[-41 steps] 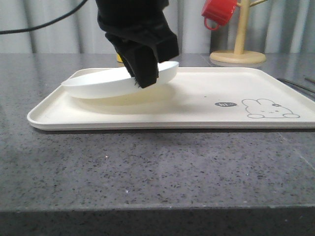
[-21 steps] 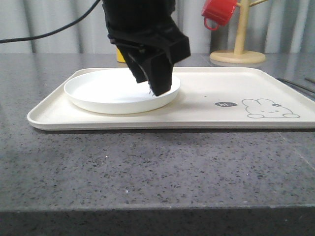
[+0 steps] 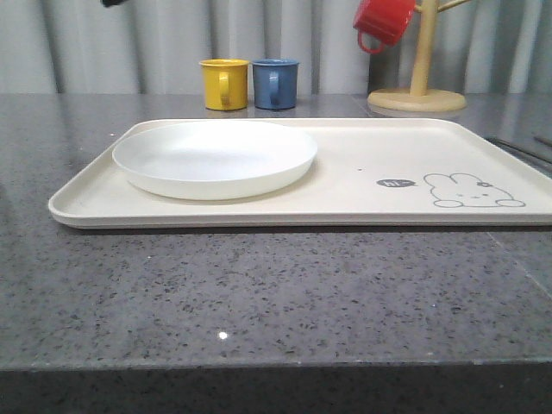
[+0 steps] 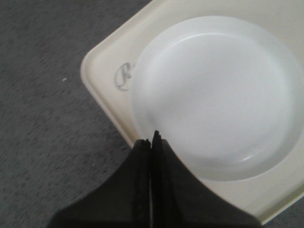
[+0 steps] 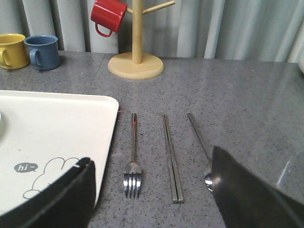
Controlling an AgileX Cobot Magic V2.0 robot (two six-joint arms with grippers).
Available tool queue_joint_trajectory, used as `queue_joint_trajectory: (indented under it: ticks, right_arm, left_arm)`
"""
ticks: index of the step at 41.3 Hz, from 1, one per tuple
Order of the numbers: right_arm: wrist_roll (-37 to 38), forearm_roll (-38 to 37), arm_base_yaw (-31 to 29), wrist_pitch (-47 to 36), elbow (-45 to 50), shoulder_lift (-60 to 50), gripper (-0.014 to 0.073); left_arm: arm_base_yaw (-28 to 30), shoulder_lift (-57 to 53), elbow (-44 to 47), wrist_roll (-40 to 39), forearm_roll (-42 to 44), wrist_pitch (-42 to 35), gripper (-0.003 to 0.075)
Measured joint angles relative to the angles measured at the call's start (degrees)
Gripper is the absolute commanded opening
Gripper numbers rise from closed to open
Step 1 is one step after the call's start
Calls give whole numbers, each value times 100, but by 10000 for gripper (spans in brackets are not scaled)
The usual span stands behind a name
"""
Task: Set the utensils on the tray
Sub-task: 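Withdraw the left gripper upward away from the tray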
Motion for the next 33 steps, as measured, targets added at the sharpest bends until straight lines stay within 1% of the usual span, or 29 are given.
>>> queue_joint_trajectory:
  ticks: [6,11,15,20,26,30,33]
  right_arm:
    - [0,0,0,0,0,0,537]
    - [0,0,0,0,0,0,537]
    - [0,0,0,0,0,0,537]
    - [0,0,0,0,0,0,537]
    - [0,0,0,0,0,0,537]
    - [0,0,0,0,0,0,537]
    - [0,0,0,0,0,0,537]
  left_arm:
    - [765,-588,638,-10,-138,-179,-19]
    - [1380,-1226,1424,-10,-337,-628,-19]
    - [1723,-1804,2128,-10,-445,-1111,-19]
    - [1827,-2620,3207,-10,-511,-1933,-19]
    - [1827,-3741,4454,-10,-699,-3121,-19]
    - [1827,-4464,5214,-22,-710,-3656,-19]
    - [1827,-5024,5695,-22,-719,-3879,-19]
